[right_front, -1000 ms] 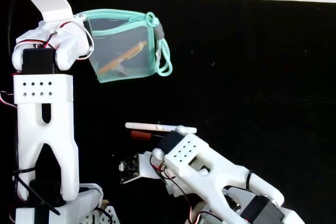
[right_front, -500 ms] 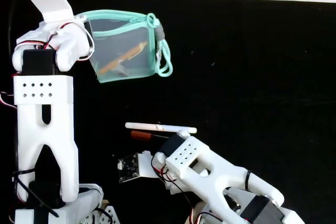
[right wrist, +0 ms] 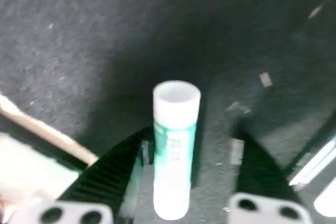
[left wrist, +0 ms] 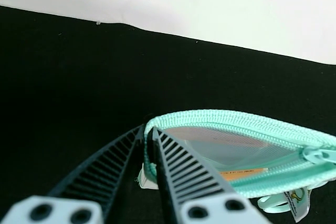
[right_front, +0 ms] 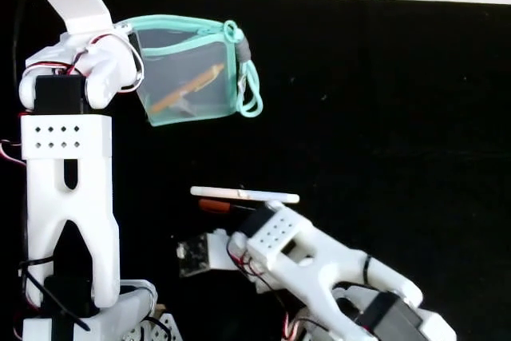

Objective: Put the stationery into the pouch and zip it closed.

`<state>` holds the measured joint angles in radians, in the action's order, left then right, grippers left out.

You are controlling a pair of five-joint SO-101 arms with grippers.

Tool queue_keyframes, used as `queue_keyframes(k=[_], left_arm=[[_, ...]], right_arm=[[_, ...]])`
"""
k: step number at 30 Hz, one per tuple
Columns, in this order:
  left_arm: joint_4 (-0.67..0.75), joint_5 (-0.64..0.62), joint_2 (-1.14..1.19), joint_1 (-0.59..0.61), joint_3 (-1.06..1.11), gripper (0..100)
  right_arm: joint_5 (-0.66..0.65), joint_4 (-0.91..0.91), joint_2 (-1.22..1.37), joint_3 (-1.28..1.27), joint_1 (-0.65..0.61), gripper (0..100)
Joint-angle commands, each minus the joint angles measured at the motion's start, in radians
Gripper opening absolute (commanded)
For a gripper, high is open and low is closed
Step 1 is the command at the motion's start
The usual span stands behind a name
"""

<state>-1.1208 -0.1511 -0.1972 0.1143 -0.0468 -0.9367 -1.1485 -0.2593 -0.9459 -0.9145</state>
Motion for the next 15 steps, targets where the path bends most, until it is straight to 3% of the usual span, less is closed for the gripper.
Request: queue_keyframes(k=[1,11,15], left_arm=[[0.000,-0.006,0.016,-0.012,0.015,1],[0.002,-0.006,0.016,-0.012,0.016,1],[0.002,-0.006,0.016,-0.012,0.018,1]], right_arm=[[-0.002,0.027,0.021,0.059,-0.013,0.0],[0.166,0.025,0.018,0.108,-0.008,0.7],[0.267,-0.001,0.016,0.197,0.054,0.7]])
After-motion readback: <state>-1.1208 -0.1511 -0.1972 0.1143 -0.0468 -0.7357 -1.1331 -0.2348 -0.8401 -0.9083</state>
